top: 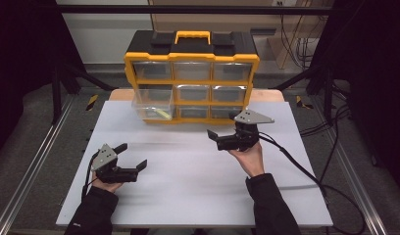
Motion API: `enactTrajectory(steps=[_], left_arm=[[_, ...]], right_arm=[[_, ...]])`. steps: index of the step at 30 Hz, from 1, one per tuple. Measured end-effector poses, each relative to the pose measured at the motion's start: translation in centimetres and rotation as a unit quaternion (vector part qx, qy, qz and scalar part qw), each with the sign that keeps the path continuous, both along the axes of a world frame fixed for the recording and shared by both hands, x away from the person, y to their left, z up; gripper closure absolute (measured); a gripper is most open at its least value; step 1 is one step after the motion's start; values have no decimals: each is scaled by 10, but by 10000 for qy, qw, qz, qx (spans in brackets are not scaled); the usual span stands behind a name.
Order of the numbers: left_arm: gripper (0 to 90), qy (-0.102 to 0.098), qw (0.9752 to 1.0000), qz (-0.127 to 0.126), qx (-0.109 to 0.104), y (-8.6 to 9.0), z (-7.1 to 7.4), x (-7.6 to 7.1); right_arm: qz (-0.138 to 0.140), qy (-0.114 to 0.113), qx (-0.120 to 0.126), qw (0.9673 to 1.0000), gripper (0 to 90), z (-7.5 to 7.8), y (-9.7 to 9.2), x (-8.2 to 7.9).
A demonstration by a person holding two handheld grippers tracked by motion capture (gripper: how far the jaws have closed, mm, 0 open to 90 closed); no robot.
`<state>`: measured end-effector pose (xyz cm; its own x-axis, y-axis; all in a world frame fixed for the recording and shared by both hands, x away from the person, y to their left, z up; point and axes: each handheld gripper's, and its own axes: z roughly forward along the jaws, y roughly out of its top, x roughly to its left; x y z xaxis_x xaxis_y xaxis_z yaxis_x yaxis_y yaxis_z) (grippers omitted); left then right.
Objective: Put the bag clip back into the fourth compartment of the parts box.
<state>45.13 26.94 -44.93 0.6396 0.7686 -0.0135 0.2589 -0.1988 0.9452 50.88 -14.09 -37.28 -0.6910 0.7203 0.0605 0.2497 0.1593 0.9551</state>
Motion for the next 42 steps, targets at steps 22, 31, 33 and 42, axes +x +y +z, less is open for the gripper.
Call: enactTrajectory(steps=[22, 31, 33, 42], left_arm=[[18, -24, 10000, -13, -87, 1, 2, 0], [18, -64, 9997, -43, -241, 1, 6, 0], [18, -78, 9996, -54, -249, 1, 7, 0], [18, -107, 9995, -48, -304, 1, 11, 0]], right_arm=[[-97, 15, 77, 9999, 5, -37, -52, -35], [-148, 73, 129, 9998, 7, -52, -68, -46], [-157, 79, 165, 9997, 8, -54, -71, -48], [-164, 90, 74, 9998, 6, -60, -74, -52]])
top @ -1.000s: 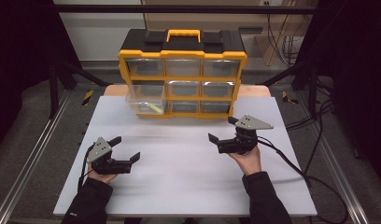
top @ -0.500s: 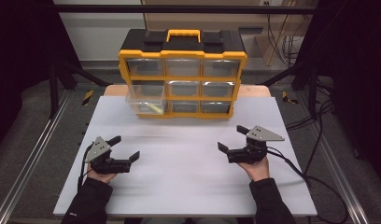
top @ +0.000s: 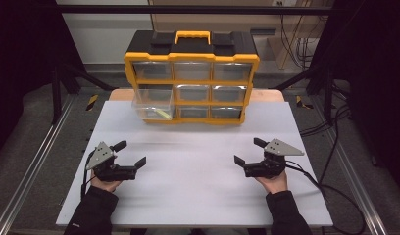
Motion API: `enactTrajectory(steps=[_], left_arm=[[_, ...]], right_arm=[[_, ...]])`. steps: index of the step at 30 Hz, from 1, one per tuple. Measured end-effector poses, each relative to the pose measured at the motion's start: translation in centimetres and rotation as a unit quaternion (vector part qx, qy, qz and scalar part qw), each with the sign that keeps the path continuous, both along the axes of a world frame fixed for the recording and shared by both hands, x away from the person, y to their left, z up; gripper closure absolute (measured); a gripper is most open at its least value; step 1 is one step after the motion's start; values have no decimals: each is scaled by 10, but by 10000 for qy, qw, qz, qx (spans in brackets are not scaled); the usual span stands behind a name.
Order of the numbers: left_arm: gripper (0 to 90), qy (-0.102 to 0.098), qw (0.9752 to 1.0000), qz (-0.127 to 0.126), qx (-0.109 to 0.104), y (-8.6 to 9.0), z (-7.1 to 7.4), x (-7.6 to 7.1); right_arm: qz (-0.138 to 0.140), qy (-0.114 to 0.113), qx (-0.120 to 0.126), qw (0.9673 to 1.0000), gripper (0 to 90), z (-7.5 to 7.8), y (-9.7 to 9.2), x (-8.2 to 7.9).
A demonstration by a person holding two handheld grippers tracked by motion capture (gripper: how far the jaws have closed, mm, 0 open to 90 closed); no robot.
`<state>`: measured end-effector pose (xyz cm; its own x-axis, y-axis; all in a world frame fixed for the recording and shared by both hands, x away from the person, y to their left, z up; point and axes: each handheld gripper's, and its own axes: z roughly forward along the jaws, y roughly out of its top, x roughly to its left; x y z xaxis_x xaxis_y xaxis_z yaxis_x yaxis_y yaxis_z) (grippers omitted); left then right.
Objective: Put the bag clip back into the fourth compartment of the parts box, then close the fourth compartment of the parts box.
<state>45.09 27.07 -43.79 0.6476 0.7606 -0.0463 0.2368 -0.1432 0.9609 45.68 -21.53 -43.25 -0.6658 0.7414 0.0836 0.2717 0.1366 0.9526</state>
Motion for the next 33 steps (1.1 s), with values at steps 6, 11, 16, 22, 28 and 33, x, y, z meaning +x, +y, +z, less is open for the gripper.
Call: enactTrajectory(steps=[6, 11, 16, 22, 28, 33], left_arm=[[19, -7, 10000, -15, 7, -2, 3, 1], [17, 5, 10000, -18, 31, -4, 7, 0], [14, -34, 9999, -66, 98, -6, 10, -1], [14, 29, 9999, -51, 97, -7, 13, 0], [14, 20, 10000, -23, -2, -6, 17, 1], [18, 8, 10000, -32, -80, -9, 24, 2]], right_arm=[[11, -14, -69, 10000, 5, -1, 0, -2], [-19, 57, -113, 9999, 5, -1, -1, -3], [-98, 69, 168, 9998, 6, -4, -9, -4], [-146, 47, 76, 9999, 5, -3, -15, -6], [-207, 86, 218, 9995, 5, -7, -21, -7], [-193, 106, 123, 9997, 5, -10, -23, -8]])
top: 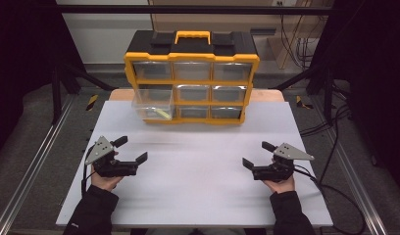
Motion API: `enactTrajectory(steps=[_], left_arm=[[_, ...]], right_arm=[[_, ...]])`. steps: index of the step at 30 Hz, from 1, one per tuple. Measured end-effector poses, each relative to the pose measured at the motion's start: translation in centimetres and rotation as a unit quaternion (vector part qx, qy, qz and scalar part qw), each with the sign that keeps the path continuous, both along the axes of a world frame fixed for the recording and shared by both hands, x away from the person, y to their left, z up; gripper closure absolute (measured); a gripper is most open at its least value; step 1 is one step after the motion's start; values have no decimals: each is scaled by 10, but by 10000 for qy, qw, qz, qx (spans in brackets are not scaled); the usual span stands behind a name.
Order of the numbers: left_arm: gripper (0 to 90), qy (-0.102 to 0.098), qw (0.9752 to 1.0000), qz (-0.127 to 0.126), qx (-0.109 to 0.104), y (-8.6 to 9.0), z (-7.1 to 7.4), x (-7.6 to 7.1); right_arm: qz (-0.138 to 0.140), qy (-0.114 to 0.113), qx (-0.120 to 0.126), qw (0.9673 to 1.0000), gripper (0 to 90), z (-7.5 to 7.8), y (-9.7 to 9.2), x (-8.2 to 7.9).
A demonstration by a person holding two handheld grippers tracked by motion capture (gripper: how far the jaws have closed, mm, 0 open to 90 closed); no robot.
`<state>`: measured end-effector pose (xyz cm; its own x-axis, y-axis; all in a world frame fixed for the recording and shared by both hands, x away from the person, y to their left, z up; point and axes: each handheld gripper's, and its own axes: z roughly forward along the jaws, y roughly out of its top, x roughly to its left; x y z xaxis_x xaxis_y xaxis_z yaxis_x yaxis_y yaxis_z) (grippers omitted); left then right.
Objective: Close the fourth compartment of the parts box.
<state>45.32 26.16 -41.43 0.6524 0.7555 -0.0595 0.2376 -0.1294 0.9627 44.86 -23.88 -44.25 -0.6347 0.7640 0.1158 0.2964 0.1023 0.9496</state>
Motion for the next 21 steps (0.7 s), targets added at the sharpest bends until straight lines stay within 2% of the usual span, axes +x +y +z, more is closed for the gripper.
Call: enactTrajectory(steps=[7, 13, 16, 21], left_arm=[[20, -41, 10000, -62, 0, -6, 8, 3], [23, -107, 9999, -89, -33, -8, 15, 5], [28, -191, 9997, -72, -127, -6, 21, 7], [35, -173, 9997, -70, -182, -6, 23, 12]], right_arm=[[56, -9, -27, 10000, 5, 1, -1, -2], [82, -70, 92, 9999, 5, 1, -5, -4], [42, -45, 130, 9999, 6, 0, -9, -4], [11, -46, 153, 9999, 5, -1, -13, -6]])
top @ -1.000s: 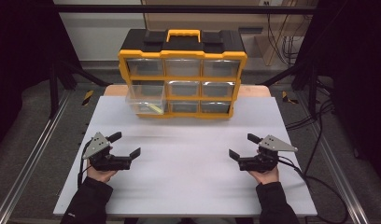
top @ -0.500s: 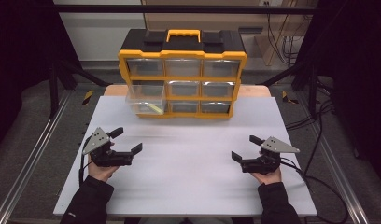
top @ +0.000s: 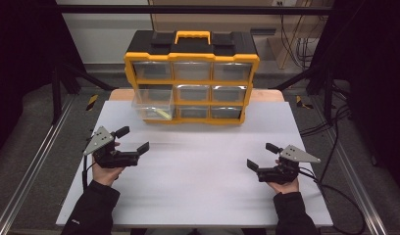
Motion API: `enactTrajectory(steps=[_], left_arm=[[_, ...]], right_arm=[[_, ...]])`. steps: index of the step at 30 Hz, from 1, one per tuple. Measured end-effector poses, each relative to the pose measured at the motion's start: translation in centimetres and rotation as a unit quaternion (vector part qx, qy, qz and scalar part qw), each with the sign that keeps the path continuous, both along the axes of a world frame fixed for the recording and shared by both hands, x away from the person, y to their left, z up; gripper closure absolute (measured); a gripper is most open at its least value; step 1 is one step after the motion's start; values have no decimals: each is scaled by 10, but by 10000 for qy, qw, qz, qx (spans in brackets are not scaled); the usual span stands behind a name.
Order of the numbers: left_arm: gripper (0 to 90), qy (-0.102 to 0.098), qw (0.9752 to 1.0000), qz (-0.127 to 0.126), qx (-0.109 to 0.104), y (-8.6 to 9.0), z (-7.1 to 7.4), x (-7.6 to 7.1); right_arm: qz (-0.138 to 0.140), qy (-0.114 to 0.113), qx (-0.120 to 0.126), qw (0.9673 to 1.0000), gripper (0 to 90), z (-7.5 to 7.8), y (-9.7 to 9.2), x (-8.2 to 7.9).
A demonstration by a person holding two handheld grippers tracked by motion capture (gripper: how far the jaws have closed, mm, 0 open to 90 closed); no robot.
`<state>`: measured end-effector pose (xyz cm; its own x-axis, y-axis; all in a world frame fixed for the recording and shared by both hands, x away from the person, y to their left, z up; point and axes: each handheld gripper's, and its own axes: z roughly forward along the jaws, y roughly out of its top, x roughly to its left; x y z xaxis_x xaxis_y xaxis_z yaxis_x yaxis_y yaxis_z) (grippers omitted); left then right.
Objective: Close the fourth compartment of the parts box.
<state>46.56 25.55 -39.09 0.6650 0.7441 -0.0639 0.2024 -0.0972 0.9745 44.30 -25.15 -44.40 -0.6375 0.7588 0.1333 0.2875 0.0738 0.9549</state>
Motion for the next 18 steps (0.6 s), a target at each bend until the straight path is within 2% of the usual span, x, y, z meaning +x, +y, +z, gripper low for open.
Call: enactTrajectory(steps=[12, 18], left_arm=[[56, 86, 9999, -17, 86, -11, 3, 13], [110, 126, 9998, -92, 143, -18, 5, 18]], right_arm=[[23, 60, -43, 10000, 6, -3, -1, 0], [7, 54, -32, 10000, 6, -5, -2, 0]])
